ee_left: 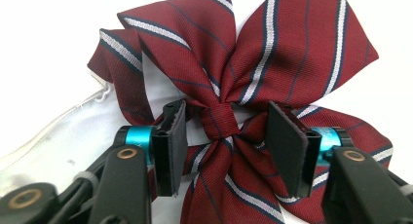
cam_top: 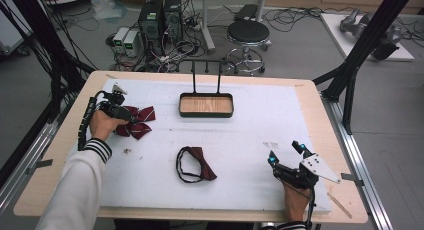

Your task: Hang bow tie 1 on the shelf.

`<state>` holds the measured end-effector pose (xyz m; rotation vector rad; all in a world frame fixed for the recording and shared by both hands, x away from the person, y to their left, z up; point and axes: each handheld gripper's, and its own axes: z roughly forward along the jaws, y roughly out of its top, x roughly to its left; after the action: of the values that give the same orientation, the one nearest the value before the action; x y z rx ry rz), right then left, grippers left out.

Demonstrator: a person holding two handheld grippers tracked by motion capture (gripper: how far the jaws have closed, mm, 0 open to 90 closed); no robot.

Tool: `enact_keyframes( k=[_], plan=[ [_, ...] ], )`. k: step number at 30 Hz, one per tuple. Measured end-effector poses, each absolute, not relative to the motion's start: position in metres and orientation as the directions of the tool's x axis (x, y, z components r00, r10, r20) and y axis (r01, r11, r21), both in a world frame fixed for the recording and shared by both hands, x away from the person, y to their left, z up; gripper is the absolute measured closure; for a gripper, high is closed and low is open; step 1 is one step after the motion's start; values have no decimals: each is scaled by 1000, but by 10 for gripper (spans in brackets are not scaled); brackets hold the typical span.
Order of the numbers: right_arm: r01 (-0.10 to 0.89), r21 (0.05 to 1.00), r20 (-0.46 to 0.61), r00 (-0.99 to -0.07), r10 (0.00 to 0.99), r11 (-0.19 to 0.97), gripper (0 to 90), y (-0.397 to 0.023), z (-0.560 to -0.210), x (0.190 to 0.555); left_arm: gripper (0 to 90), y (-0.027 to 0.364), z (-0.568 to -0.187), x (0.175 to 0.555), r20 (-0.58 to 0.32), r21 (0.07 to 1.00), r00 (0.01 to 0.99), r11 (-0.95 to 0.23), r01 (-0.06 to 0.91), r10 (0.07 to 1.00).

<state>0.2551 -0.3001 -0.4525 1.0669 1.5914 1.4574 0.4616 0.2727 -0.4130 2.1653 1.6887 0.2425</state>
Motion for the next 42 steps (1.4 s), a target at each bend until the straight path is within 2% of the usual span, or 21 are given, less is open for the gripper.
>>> enact_keyframes(
  k=[7, 14, 25, 42],
  plan=[
    [107, 994, 26, -400, 916, 18, 105, -300, -452, 255, 571, 273, -413, 462, -73, 399, 271, -221, 890, 960],
    [107, 994, 27, -400, 916, 17, 105, -300, -452, 255, 713, 271, -413, 461, -46, 412, 273, -231, 881, 961],
    [106, 994, 26, -402, 915, 18, 105, -300, -452, 255, 738, 265, -411, 459, -2, 455, 293, -260, 852, 956],
    [104, 994, 24, -402, 915, 20, 105, -300, -452, 255, 739, 272, -398, 449, -23, 553, 336, -268, 789, 942]
  ],
)
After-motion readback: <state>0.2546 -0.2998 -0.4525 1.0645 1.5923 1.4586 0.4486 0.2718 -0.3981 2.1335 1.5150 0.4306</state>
